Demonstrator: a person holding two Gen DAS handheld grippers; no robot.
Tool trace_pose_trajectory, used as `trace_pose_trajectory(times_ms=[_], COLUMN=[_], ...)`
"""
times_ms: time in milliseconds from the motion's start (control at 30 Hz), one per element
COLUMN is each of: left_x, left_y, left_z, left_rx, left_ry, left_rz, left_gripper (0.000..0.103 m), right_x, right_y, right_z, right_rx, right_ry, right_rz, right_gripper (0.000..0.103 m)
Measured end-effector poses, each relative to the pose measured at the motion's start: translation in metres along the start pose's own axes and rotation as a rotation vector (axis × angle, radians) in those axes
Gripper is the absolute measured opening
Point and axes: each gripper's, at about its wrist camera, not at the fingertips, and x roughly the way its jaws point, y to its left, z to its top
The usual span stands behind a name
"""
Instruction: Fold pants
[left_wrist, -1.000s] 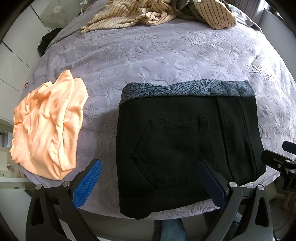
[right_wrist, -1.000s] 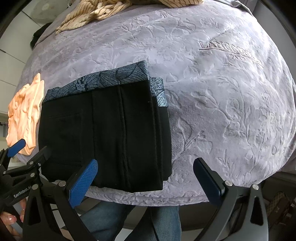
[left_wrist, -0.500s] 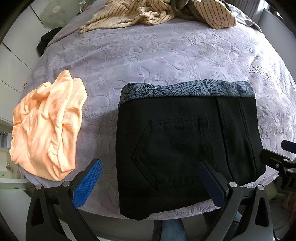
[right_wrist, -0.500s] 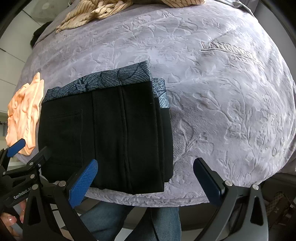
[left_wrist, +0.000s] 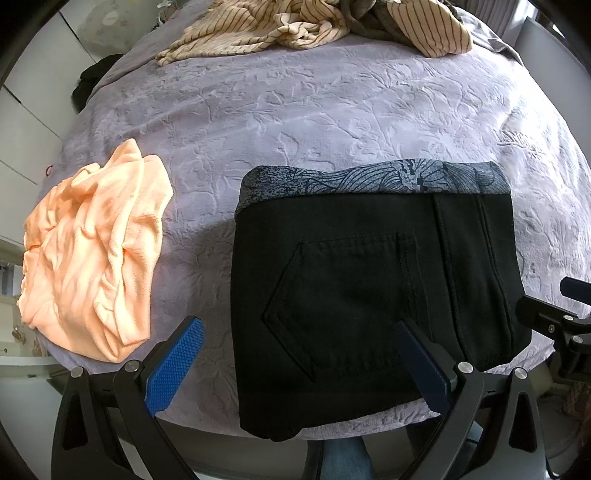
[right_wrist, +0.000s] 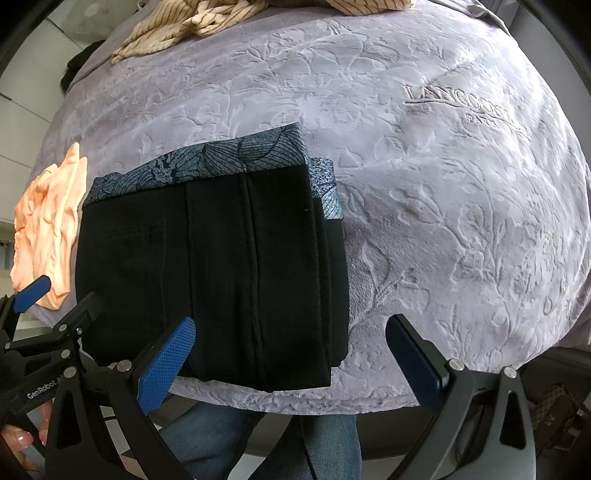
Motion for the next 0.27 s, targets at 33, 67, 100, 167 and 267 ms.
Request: trace_pose_trajectory(times_ms=[33,67,100,167,267], left_x=[0.0003,0.0005,0.0002,-0.0018,-0.0023], left_y=[0.0002,0.0009,0.0012,0.0029,0.0027], left_z=[0.0,-0.0002,-0.0004,-0.0012,-0.0015], left_rx=[-0.001,-0.002,-0.006,-0.012,-0.009], left_ry=[0.0,0.0,-0.004,-0.016,-0.02], left_rz=[-0.001,-0.003,-0.012,-0.021,-0.025], left_gripper=[0.103,0.103,0.103,0.103,0.103], right_x=[0.0002,0.0004,0.0007,0.001,0.0013], right_y=[0.0001,0.0,0.0002,0.0003,0.0008], right_z=[-0.0002,0.0001,0.0007,0.001,0.0005], right_rx=[0.0,-0.001,-0.002,-0.003,-0.002], right_ry=[0.001,0.002,0.003,0.005,0.005], right_rz=[0.0,0.0,0.0,0.0,0.0], right_gripper=[0.103,0.103,0.103,0.103,0.103])
